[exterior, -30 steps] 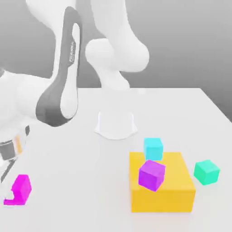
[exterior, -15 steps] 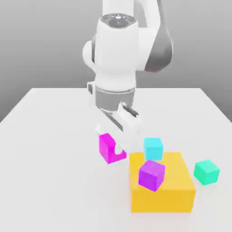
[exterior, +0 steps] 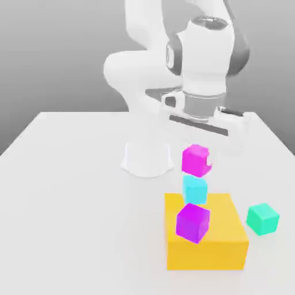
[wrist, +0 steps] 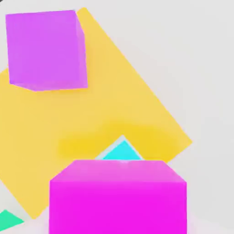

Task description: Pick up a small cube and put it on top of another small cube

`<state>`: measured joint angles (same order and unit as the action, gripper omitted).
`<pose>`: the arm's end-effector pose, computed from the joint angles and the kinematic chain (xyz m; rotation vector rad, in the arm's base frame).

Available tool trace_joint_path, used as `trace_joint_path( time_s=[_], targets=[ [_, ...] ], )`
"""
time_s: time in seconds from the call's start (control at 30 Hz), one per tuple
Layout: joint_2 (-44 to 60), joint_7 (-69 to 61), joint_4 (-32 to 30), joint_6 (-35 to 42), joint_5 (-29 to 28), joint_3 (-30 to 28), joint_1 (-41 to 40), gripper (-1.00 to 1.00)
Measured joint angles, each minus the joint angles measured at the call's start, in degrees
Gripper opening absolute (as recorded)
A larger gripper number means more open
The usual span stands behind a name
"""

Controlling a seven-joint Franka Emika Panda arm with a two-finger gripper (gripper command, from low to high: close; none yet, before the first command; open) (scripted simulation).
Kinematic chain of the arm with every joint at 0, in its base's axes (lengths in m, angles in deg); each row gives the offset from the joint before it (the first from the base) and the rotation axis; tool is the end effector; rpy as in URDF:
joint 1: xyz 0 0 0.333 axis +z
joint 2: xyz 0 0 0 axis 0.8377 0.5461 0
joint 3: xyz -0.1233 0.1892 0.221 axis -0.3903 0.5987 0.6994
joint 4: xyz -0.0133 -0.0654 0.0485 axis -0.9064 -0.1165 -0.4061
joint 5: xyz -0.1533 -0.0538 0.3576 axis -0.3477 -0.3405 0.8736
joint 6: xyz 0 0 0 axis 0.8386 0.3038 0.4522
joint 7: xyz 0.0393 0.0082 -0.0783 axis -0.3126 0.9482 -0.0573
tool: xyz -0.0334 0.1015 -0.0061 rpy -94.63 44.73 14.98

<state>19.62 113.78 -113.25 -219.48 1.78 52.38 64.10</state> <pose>0.2924 0.1149 0.2774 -2.3446 2.0882 0.0002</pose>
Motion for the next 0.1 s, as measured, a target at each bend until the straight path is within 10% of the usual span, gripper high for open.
trace_joint_path(
  time_s=[0.1],
  targets=[
    [0.0, 0.0, 0.0, 0.0, 0.0, 0.0, 0.0, 1.00]
  ],
)
